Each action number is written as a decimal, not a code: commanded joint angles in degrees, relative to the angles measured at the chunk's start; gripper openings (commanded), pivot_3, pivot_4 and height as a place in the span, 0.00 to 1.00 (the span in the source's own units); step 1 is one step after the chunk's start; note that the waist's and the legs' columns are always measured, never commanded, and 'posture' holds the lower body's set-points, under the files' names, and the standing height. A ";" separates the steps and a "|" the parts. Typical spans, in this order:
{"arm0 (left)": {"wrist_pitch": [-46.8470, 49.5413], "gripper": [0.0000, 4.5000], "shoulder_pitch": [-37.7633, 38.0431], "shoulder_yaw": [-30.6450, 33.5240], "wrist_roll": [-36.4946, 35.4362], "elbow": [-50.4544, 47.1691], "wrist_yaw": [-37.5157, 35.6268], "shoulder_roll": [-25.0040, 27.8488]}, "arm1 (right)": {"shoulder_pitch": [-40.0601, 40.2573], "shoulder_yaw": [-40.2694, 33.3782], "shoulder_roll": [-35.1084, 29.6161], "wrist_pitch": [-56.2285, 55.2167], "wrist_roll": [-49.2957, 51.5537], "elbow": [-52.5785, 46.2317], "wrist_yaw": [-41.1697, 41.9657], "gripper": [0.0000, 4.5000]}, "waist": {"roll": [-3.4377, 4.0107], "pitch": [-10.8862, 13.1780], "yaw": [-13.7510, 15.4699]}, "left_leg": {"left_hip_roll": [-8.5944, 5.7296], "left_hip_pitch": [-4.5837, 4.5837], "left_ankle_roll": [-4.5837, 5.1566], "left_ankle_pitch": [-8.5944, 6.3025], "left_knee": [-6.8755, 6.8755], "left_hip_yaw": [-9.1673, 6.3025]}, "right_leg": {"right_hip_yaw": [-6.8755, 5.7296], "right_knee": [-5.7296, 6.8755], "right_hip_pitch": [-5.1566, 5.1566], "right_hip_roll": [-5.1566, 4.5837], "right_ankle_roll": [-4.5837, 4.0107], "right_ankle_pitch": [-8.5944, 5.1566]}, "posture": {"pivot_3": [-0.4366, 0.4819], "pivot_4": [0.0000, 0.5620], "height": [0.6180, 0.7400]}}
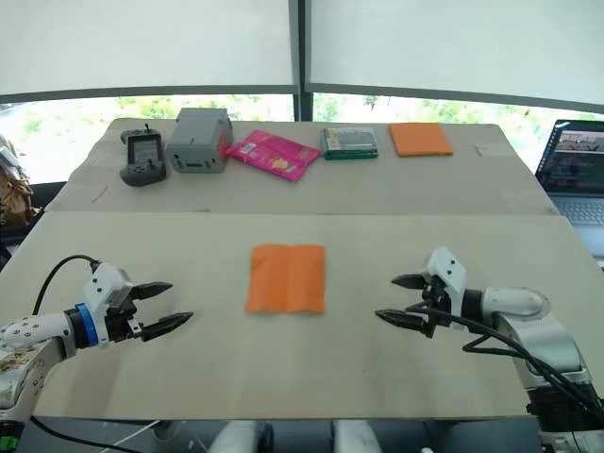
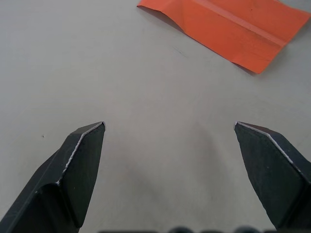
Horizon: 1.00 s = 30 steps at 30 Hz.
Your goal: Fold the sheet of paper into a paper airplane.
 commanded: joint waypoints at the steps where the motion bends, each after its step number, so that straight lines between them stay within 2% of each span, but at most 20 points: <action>1: 2.05 1.00 -1.76 1.94 -3.05 -1.54 -0.32 0.39 | -0.93 -2.29 -0.53 0.44 1.43 -2.34 -0.40 0.99 | 0.00 0.00 0.01 | 0.00 0.00 0.00 0.00 0.00 0.00 | 0.00 0.00 0.00 0.00 0.00 0.00 | 0.48 0.27 1.00; 7: 13.33 1.00 -5.55 1.45 -11.85 -5.76 -4.20 3.62 | -1.96 -2.50 -1.92 4.87 2.61 -6.74 -2.32 0.99 | 0.00 0.00 0.02 | 0.00 -0.02 0.00 0.00 0.03 -0.01 | 0.00 0.03 0.00 0.00 0.01 0.00 | 0.48 0.27 1.00; 10: 18.99 1.00 -9.76 -0.07 -15.25 -8.54 -5.55 6.25 | -4.91 -1.46 -0.82 5.93 0.64 -9.76 -6.85 0.99 | 0.00 0.01 -0.04 | -0.03 -0.03 0.00 0.00 0.04 -0.01 | 0.00 0.03 -0.01 0.02 0.01 0.00 | 0.48 0.27 1.00; 14: 21.27 1.00 -15.73 -4.78 -13.41 -9.81 -3.93 7.13 | -8.21 -0.34 2.49 11.67 1.30 -14.34 -13.77 0.99 | 0.00 0.00 -0.08 | -0.02 -0.01 0.00 0.00 0.05 -0.03 | 0.00 0.04 -0.01 0.10 0.02 0.01 | 0.48 0.27 1.00; 16: 23.34 1.00 -18.65 -5.45 -15.71 -9.86 -3.74 5.90 | -9.14 0.78 3.30 14.50 0.41 -16.13 -16.54 0.99 | 0.00 0.00 -0.04 | -0.03 -0.04 0.00 0.00 0.04 -0.03 | 0.00 0.03 -0.02 0.10 0.02 0.01 | 0.48 0.27 1.00; 23: 21.16 1.00 -27.47 -11.30 -11.75 -4.51 -3.62 2.13 | -10.91 3.56 2.42 20.80 2.98 -19.52 -15.65 0.99 | -0.01 0.01 0.22 | -0.12 -0.16 0.01 0.01 0.16 -0.04 | 0.00 0.02 -0.05 0.05 0.04 0.02 | 0.48 0.27 1.00; 26: 15.22 0.81 -31.03 -16.18 -5.11 1.39 -3.14 -0.50 | -9.91 5.27 2.36 20.31 1.16 -20.73 -16.40 1.00 | -0.01 0.00 0.24 | -0.13 -0.14 0.04 0.03 0.19 -0.05 | -0.02 0.03 0.00 0.08 0.05 0.02 | 0.48 0.27 1.00; 30: 11.46 0.50 -33.54 -20.23 -0.23 6.37 -3.24 -3.75 | -8.86 6.48 2.68 19.97 -1.21 -21.48 -18.95 1.00 | -0.01 0.00 0.08 | -0.15 -0.18 0.04 0.03 0.20 -0.03 | 0.00 0.03 -0.05 0.07 0.05 0.03 | 0.48 0.27 1.00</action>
